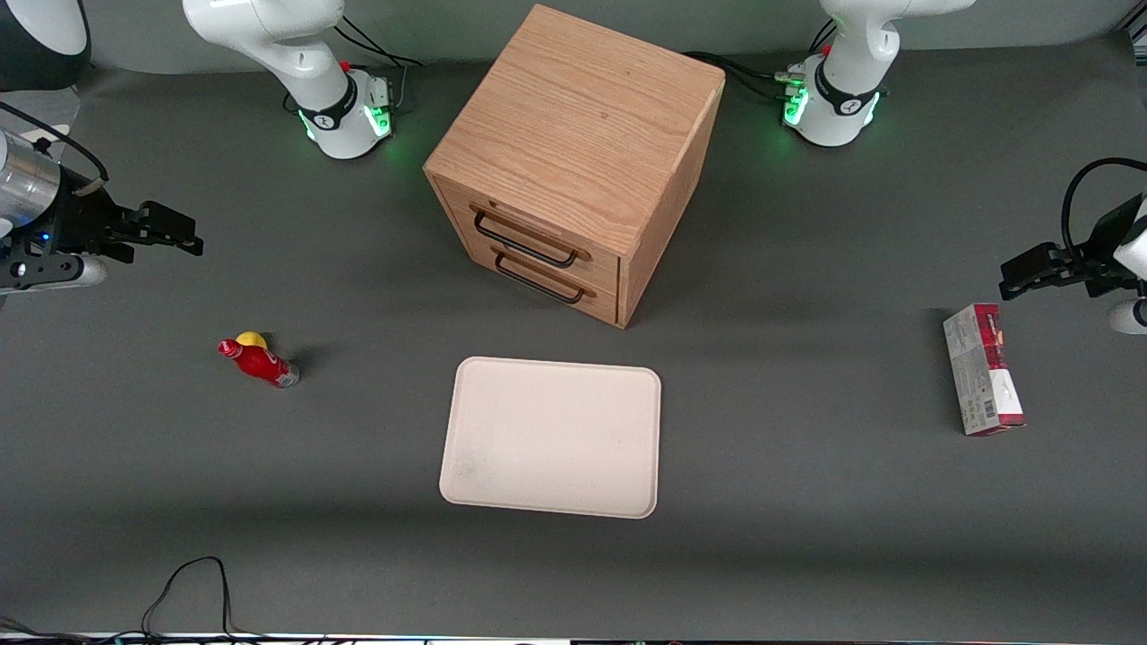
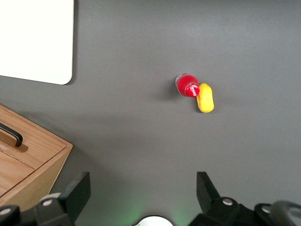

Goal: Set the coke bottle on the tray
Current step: 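Move the right gripper down over the red Coca-Cola bottle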

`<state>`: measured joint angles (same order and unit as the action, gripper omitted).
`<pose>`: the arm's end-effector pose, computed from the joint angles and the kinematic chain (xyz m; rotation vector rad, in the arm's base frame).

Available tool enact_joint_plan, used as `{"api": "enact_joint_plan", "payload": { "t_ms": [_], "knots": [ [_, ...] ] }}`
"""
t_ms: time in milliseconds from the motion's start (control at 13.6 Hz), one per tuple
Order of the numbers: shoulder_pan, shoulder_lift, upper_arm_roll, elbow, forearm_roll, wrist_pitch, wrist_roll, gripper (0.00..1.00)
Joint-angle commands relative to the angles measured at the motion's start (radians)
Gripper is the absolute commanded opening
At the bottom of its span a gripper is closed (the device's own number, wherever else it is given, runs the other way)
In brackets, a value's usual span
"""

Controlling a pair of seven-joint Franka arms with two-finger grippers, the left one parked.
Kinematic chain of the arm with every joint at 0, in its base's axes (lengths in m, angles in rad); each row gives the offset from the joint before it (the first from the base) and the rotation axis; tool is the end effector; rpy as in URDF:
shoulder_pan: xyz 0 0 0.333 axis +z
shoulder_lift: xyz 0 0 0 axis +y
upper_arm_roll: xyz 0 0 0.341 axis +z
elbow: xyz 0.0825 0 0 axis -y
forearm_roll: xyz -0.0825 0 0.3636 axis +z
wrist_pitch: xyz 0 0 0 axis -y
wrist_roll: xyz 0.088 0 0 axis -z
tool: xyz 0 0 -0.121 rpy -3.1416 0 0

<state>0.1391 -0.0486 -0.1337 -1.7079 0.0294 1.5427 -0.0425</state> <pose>0.5087 0.0047 0.5971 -3.0975 -0.0736 0.1805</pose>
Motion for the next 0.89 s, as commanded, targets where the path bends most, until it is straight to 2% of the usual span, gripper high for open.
{"api": "enact_joint_plan", "payload": {
  "t_ms": [0,369,516,664,811],
  "knots": [
    [-0.003,0.013,0.005,0.034,-0.002,-0.029,-0.016,1.0],
    [-0.006,0.015,0.003,0.047,-0.002,-0.029,-0.005,1.0],
    [-0.01,0.01,-0.006,0.054,-0.009,-0.073,-0.019,1.0],
    [-0.015,0.016,-0.064,0.079,-0.014,-0.092,-0.104,1.0],
    [-0.016,0.131,-0.142,0.24,-0.032,-0.146,-0.244,1.0]
  ]
}}
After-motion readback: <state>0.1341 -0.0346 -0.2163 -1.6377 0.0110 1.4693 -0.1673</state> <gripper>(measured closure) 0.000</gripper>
